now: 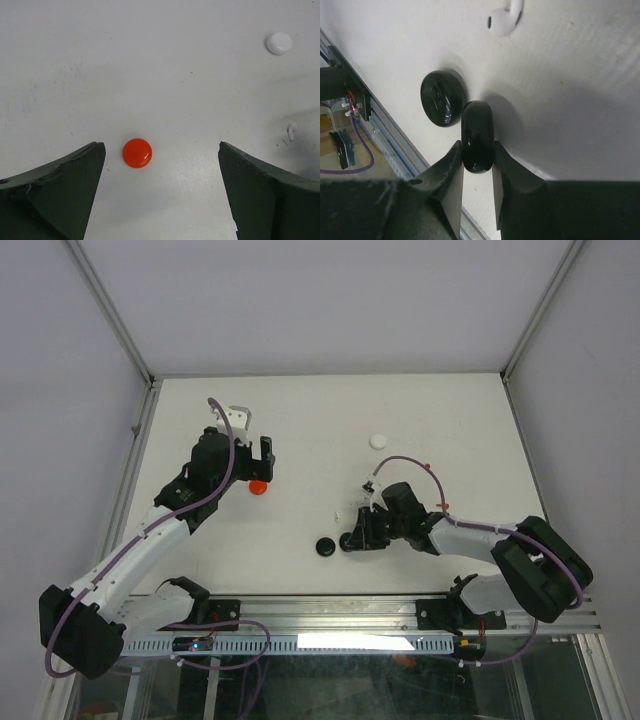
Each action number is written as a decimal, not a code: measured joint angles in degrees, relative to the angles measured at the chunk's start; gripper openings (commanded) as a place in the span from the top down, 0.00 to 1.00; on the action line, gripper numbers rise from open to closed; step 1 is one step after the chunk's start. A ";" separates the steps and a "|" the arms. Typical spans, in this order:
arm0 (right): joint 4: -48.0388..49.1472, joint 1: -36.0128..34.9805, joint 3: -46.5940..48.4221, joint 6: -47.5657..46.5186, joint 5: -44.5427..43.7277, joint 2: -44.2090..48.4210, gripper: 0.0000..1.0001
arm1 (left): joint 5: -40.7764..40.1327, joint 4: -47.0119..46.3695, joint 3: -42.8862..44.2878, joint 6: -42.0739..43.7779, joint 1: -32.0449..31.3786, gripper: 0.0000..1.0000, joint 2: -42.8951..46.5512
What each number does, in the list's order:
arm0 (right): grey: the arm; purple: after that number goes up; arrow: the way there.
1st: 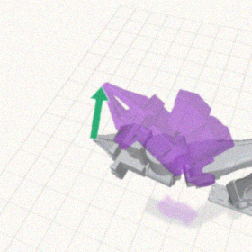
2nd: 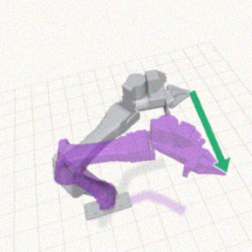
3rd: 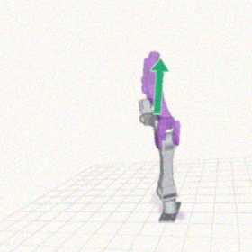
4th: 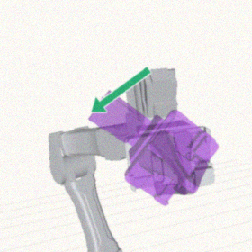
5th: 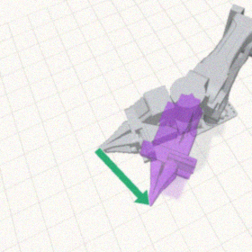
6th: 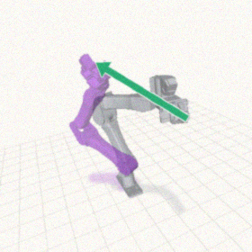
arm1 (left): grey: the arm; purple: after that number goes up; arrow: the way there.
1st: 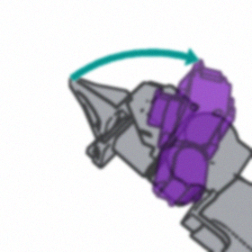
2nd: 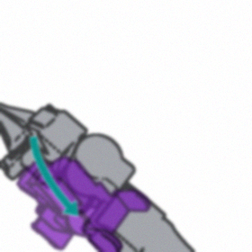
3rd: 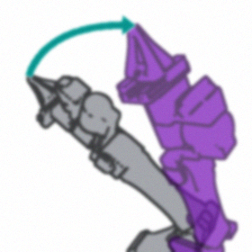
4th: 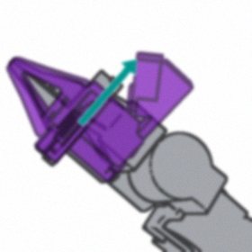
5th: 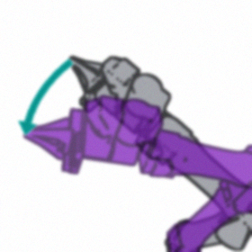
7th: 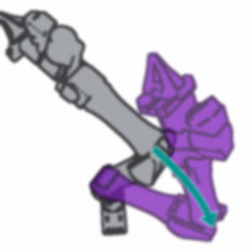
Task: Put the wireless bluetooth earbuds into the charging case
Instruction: Place the charging case at the center of the board, then pick up the charging case at the center of the board.
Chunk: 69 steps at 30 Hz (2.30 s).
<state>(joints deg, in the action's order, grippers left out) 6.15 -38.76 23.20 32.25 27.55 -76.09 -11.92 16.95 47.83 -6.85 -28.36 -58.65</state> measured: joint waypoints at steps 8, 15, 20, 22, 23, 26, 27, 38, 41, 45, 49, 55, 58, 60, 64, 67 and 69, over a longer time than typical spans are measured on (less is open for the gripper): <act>-0.39 -2.29 3.39 1.88 -0.37 -3.48 0.57 | -0.09 0.15 -0.11 0.26 0.33 0.01 0.76; -7.52 -2.36 5.22 0.79 -4.50 -0.02 0.36 | -0.11 0.26 -0.50 0.28 0.33 0.01 1.07; -16.02 -2.36 8.81 -2.62 -9.01 2.71 0.33 | -0.11 0.26 -0.55 0.28 0.35 0.01 1.07; -18.75 -2.36 10.19 -4.37 -11.28 4.28 0.32 | -0.11 0.28 -0.55 0.26 0.35 0.01 1.09; -20.11 -2.36 10.97 -5.33 -12.57 5.18 0.31 | -0.11 0.26 -0.55 0.26 0.35 0.01 1.14; -23.17 -1.68 13.84 -8.44 -17.33 7.21 0.30 | -0.11 0.28 -0.57 0.24 0.35 0.01 1.42; -23.78 -1.14 14.88 -9.44 -19.28 7.56 0.29 | -0.11 0.28 -0.57 0.22 0.35 0.01 1.51; -16.17 8.72 21.20 -18.47 -34.53 2.73 0.29 | -0.13 0.39 -0.66 0.20 0.74 0.01 1.73; -11.96 10.80 22.73 -21.22 -35.04 -1.73 0.30 | -0.02 0.57 -0.66 0.20 0.74 0.01 1.73; -7.10 13.94 25.59 -26.32 -32.35 -8.37 0.31 | 0.07 0.68 -0.66 0.20 0.74 0.01 1.73; -4.61 16.98 29.81 -28.33 -30.32 -14.51 0.32 | 0.17 0.74 -0.66 0.22 1.07 0.01 1.73; -1.99 18.69 36.83 -27.98 -29.42 -23.96 0.32 | 0.37 1.18 -0.66 0.20 1.46 0.01 1.66; -1.73 18.64 40.15 -28.04 -29.00 -28.44 0.33 | 0.50 1.22 -0.66 0.20 1.46 0.01 1.66; -1.73 18.60 41.70 -28.04 -28.94 -30.80 0.34 | 0.50 1.25 -0.66 0.22 1.46 0.01 1.64; -1.95 18.60 44.09 -28.04 -29.33 -34.38 0.37 | 0.76 1.27 -0.66 0.20 1.49 0.01 1.64; -2.82 18.60 46.18 -28.02 -29.70 -36.52 0.39 | 2.03 1.29 -0.66 0.20 1.49 0.01 1.64; -3.74 18.60 47.76 -27.96 -29.66 -37.81 0.40 | 2.91 1.33 -0.66 0.20 1.49 0.01 1.64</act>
<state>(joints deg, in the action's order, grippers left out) 2.42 -20.16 70.96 4.29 -2.11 -113.91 -9.02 18.28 47.18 -6.66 -26.87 -57.01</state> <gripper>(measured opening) 0.618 0.990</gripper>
